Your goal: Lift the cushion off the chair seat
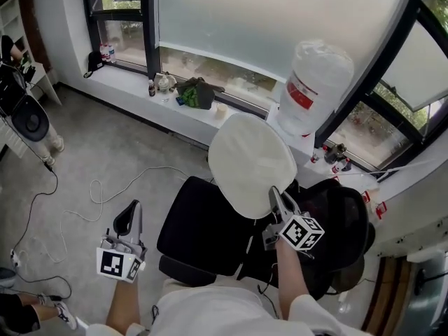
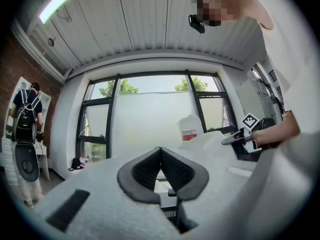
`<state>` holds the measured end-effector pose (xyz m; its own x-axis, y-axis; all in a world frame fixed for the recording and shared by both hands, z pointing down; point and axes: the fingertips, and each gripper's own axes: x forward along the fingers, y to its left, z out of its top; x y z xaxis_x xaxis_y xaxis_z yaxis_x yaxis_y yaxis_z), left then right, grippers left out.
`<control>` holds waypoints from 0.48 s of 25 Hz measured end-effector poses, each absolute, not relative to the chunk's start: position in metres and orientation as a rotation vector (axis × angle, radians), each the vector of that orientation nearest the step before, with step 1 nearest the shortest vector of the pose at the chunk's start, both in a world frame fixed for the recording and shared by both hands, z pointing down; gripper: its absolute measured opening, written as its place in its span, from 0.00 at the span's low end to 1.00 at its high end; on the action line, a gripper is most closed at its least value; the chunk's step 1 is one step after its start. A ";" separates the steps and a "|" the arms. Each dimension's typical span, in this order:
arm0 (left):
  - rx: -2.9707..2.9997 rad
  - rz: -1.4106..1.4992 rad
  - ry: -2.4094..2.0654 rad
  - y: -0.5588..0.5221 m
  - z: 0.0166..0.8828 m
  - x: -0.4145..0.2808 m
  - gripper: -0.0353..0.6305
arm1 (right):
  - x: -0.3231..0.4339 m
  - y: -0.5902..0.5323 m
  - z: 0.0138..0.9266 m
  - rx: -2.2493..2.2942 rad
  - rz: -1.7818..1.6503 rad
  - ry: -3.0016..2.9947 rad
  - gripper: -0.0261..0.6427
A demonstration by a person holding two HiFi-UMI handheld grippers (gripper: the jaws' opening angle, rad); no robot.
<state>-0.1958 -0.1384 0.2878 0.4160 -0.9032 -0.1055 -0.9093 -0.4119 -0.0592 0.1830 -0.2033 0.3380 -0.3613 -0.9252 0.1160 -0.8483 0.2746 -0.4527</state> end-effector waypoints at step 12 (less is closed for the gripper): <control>-2.367 0.212 1.743 -0.125 0.244 -0.238 0.08 | 0.237 -0.187 0.229 -1.766 -0.300 2.236 0.10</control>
